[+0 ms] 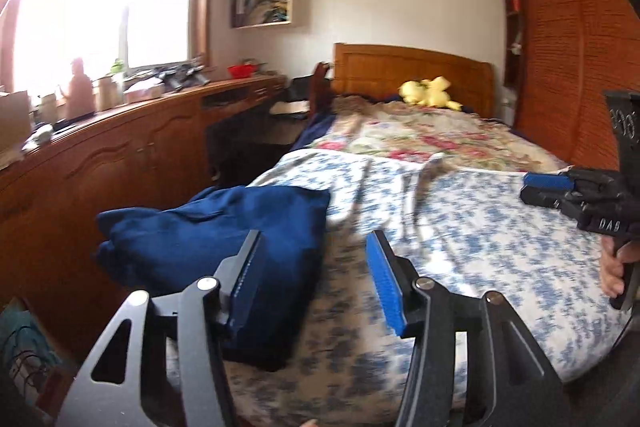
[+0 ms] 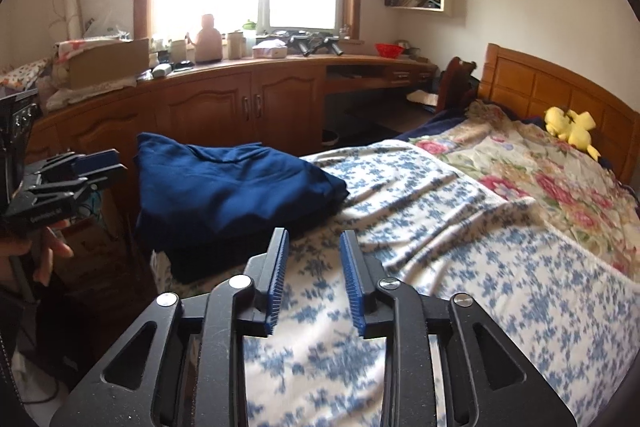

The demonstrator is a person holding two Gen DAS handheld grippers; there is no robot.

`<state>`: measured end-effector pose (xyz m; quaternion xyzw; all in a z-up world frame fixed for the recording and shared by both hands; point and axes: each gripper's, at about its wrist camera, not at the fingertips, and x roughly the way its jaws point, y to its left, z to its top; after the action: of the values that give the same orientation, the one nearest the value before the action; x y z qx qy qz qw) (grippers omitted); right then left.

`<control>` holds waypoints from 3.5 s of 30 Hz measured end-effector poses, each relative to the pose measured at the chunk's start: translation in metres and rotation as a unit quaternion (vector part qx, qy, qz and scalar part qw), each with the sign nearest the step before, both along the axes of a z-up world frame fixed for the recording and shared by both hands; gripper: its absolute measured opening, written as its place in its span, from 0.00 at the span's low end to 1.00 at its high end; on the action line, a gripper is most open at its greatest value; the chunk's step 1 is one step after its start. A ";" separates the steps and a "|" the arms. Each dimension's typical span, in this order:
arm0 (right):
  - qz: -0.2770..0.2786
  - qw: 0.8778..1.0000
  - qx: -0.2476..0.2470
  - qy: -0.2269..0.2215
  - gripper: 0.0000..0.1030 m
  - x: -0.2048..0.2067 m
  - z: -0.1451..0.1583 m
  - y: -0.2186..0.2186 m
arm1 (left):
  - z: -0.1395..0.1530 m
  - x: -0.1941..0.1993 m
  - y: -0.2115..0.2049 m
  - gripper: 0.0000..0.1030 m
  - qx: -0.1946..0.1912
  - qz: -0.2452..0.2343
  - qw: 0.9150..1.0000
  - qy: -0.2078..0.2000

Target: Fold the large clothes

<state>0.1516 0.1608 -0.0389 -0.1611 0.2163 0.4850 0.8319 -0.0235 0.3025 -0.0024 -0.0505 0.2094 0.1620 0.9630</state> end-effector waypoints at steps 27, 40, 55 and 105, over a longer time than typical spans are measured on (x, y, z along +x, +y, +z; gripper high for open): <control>-0.189 0.981 0.043 -0.008 0.83 -0.029 -0.048 -0.243 | -0.042 0.064 -0.241 0.52 -0.027 -0.143 0.988 0.049; -0.290 0.955 0.066 -0.001 0.83 -0.058 -0.050 -0.337 | -0.036 0.062 -0.313 0.52 -0.018 -0.190 0.980 0.052; -0.332 0.936 0.109 -0.050 0.83 -0.082 0.010 -0.373 | 0.040 0.040 -0.320 0.52 -0.006 -0.192 0.981 -0.013; -0.343 0.930 0.115 -0.057 0.83 -0.096 0.022 -0.374 | 0.043 0.028 -0.311 0.52 -0.009 -0.180 0.983 -0.018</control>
<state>0.0553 -0.2128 -0.0172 -0.0071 0.1535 0.1814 0.9713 0.0045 -0.0088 0.0411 -0.0239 0.1993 -0.0167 0.9795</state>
